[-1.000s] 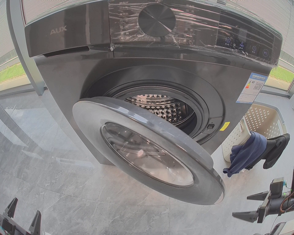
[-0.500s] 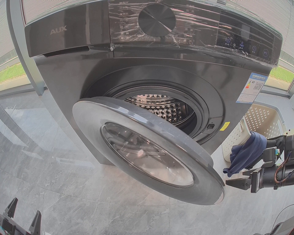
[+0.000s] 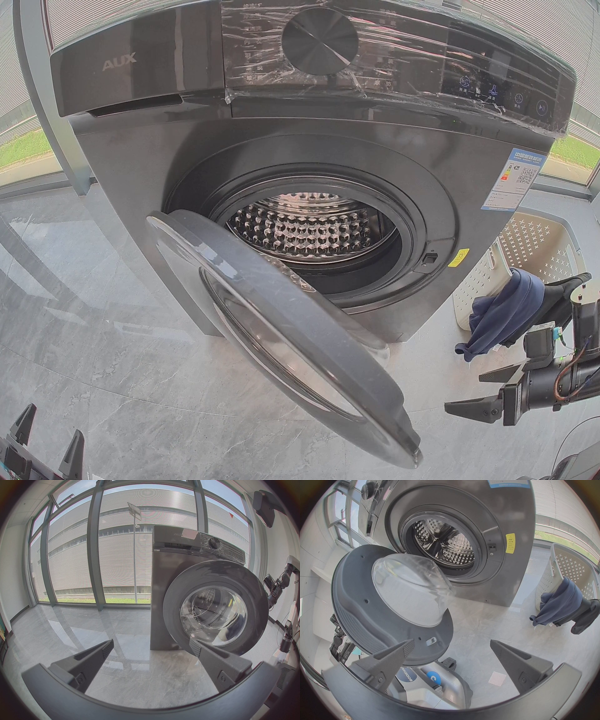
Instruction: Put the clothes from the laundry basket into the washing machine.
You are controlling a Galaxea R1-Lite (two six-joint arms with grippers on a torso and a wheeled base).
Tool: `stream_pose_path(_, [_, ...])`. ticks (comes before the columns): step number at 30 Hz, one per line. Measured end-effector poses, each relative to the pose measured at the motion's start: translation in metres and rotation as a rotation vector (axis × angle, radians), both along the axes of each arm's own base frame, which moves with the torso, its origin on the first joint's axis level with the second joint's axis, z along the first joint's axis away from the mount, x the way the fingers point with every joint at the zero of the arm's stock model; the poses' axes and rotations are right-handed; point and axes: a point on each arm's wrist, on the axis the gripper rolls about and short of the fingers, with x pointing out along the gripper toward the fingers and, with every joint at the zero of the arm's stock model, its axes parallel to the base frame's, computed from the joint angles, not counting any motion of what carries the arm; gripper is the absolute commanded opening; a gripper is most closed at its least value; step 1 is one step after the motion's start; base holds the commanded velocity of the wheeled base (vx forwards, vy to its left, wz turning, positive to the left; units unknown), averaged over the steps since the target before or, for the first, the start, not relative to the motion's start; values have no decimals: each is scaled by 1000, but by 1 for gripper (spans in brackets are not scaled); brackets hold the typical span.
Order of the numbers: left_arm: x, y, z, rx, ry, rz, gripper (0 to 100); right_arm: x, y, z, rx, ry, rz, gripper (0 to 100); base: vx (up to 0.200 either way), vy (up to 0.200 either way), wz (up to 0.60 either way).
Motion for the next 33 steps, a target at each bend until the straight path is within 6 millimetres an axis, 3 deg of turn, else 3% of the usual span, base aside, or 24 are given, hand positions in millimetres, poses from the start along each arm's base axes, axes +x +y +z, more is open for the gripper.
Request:
stream_pose_path(8, [0, 0, 0, 1, 0, 0, 100, 17, 5, 6, -2, -9, -75, 100, -200, 0, 0])
stream_pose_path(16, [0, 0, 0, 0, 0, 0, 100, 40, 23, 0, -22, 12, -70, 100, 0, 0, 0])
stream_pose_path(25, [0, 0, 0, 0, 1, -1, 100, 30, 51, -5, -32, 26, 58, 100, 0, 0, 0])
stream_pose_path(33, [0, 0, 0, 1, 1, -3, 100, 30, 57, 2, 12, -7, 43, 100, 0, 0, 0])
